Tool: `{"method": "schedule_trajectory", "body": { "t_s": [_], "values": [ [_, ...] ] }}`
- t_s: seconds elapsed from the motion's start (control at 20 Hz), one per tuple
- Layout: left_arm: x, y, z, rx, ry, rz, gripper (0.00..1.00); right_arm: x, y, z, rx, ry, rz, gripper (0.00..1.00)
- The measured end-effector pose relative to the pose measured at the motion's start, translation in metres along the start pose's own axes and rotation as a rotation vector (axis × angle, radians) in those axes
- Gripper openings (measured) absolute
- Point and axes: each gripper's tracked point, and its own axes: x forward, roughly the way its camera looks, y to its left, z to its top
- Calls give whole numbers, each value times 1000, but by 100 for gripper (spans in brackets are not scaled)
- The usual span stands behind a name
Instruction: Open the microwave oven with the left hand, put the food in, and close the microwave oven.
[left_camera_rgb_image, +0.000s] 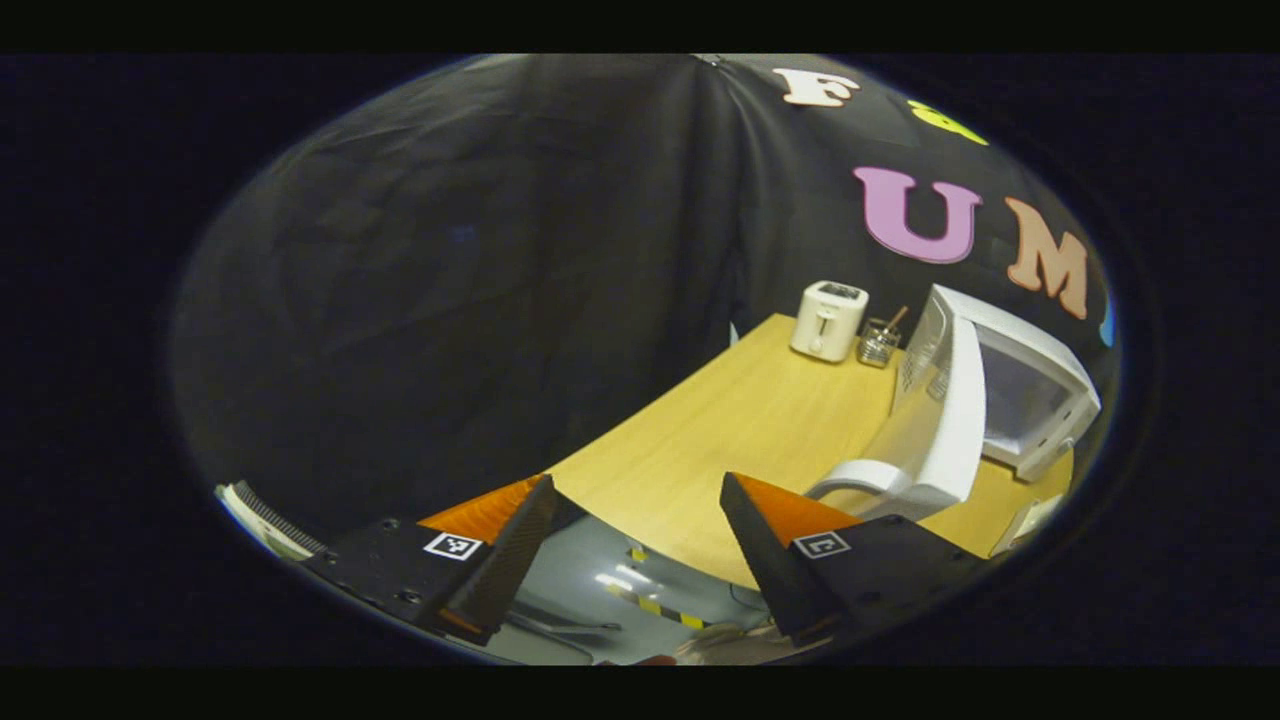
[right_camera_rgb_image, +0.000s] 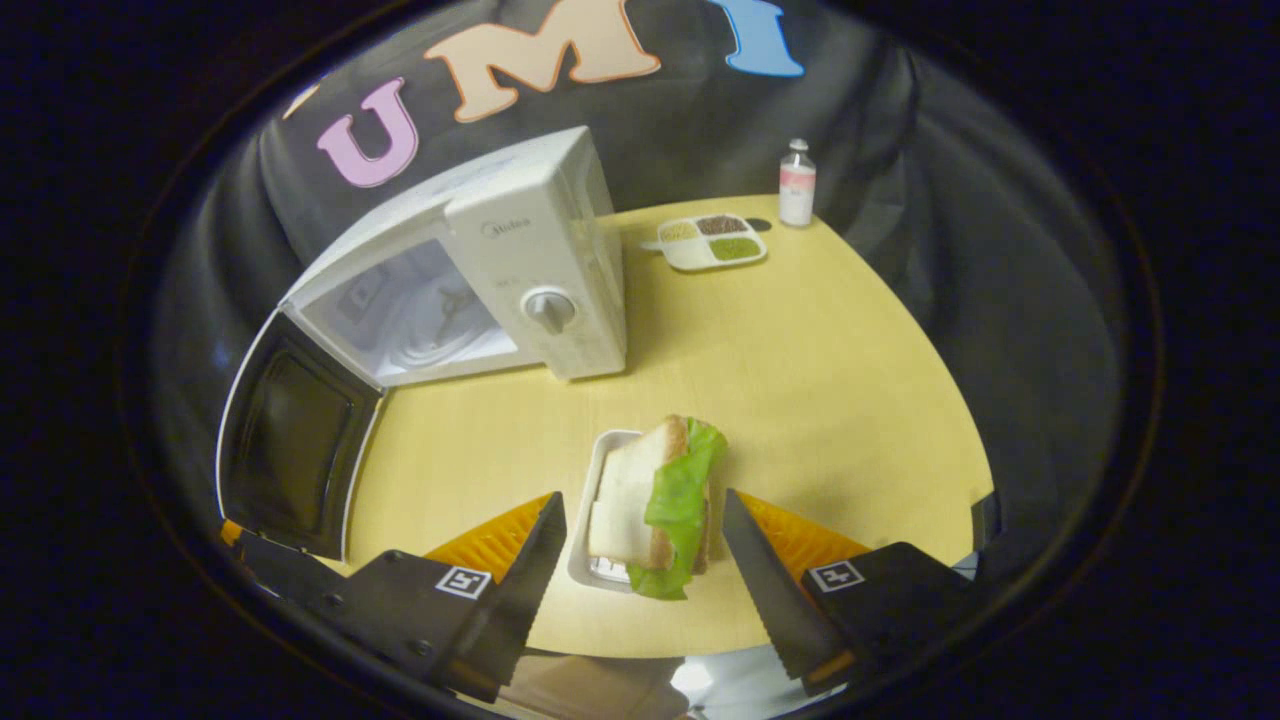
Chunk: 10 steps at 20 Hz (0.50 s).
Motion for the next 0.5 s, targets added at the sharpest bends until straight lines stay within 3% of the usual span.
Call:
{"method": "schedule_trajectory", "body": {
  "t_s": [0.3,0.35,0.45,0.5],
  "values": [
    [-51,-25,42,-48,-153,69,96,32,-7,-7,34,128,50,98],
    [-62,-28,44,-61,-174,74,96,37,-7,-6,38,141,58,90],
    [-74,-38,52,-92,-213,98,96,46,-7,-5,31,164,71,87],
    [-78,-42,56,-107,-233,106,96,51,-4,-7,25,182,82,76]
  ]
}}
